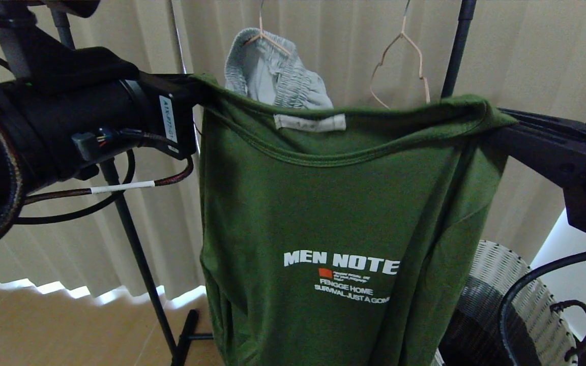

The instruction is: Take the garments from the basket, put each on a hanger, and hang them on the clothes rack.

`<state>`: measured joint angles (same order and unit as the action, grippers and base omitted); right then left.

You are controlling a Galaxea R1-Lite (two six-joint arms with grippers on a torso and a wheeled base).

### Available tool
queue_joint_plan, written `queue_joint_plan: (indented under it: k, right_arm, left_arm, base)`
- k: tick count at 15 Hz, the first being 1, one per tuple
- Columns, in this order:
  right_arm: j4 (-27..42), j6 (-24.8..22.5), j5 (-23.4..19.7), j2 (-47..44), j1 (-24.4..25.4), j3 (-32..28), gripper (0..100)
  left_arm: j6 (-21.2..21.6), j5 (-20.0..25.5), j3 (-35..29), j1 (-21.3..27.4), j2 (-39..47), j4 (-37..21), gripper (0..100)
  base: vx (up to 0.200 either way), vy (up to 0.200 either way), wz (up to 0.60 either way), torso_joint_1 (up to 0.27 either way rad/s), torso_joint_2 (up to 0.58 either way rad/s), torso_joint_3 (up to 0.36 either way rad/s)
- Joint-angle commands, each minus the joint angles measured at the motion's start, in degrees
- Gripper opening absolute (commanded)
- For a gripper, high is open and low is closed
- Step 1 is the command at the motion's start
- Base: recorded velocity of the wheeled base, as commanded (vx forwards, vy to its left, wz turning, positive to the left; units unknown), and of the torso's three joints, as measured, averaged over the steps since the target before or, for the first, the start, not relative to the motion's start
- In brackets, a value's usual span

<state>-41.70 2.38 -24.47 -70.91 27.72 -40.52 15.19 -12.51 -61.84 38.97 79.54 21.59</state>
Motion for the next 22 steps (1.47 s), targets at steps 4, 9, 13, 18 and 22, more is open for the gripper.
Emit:
queue_joint_plan:
  k: [4,9,13,18,22]
  right_arm:
    - [0.1,-1.4,-0.1,2.6,-0.3,5.6,100]
    - [0.3,-3.3,0.2,4.1,-1.4,9.6,100]
    - [1.4,-7.1,0.9,3.0,-12.8,10.1,100]
    - [5.4,-11.5,19.1,3.1,-15.9,11.8,100]
    - [5.5,-23.1,35.2,6.6,-16.3,19.9,100]
  left_arm:
    - [0.8,-5.1,1.9,-1.8,-1.7,-0.1,0]
    - [0.5,-5.1,4.3,-8.4,-2.9,0.0,0]
    - [1.5,-5.1,11.3,-9.4,-9.5,-0.5,0]
    - [2.3,-4.1,18.2,-14.8,-15.2,-0.1,0]
    - [2.1,-0.4,22.4,-19.0,-19.2,-0.1,0]
  base:
    - [0.000,0.000,0.00,0.000,0.00,0.000]
    - [0.000,0.000,0.00,0.000,0.00,0.000]
    - [0.000,0.000,0.00,0.000,0.00,0.000]
    - [0.000,0.000,0.00,0.000,0.00,0.000]
    - [0.000,0.000,0.00,0.000,0.00,0.000]
